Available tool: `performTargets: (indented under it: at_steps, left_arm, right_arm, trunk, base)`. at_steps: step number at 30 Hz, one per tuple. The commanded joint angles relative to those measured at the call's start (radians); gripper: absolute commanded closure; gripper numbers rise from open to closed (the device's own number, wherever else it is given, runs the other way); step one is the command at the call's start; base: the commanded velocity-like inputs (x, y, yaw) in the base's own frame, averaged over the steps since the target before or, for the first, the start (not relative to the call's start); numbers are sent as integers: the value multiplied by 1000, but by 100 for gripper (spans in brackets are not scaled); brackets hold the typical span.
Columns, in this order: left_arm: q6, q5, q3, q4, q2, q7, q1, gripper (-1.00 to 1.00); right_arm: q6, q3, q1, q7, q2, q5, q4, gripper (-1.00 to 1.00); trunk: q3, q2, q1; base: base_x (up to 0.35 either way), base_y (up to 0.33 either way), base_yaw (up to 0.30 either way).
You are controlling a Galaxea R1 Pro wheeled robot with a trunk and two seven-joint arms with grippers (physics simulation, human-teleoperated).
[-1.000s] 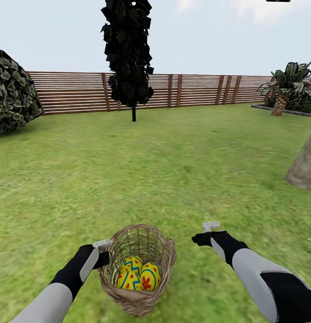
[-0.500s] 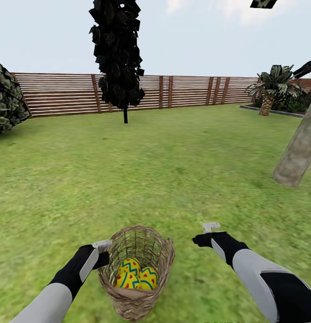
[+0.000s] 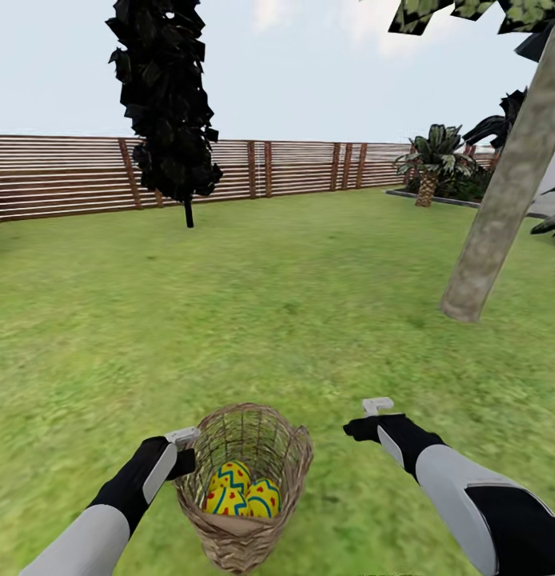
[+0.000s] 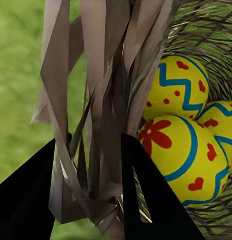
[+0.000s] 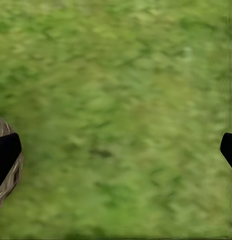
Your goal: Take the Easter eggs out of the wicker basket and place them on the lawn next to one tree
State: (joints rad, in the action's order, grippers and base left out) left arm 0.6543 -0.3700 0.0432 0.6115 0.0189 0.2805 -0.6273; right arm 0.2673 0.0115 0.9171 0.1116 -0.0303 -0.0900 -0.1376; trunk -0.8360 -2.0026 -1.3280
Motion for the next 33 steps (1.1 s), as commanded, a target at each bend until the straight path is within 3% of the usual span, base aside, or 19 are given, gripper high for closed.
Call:
performTargets:
  at_steps: [1,33]
  left_arm:
    - [2,-15,4,3,1,8,0,100]
    - [4,-15,4,3,1,6,0,100]
  right_arm:
    - [6,1,0,5,0,-10,-2,-100]
    - [4,1,-3,5,1,-10,-2,-100]
  trunk:
    - [3,7,4]
    - [131,231,127]
  base:
    - [0,0,-278]
    - [0,0,-278]
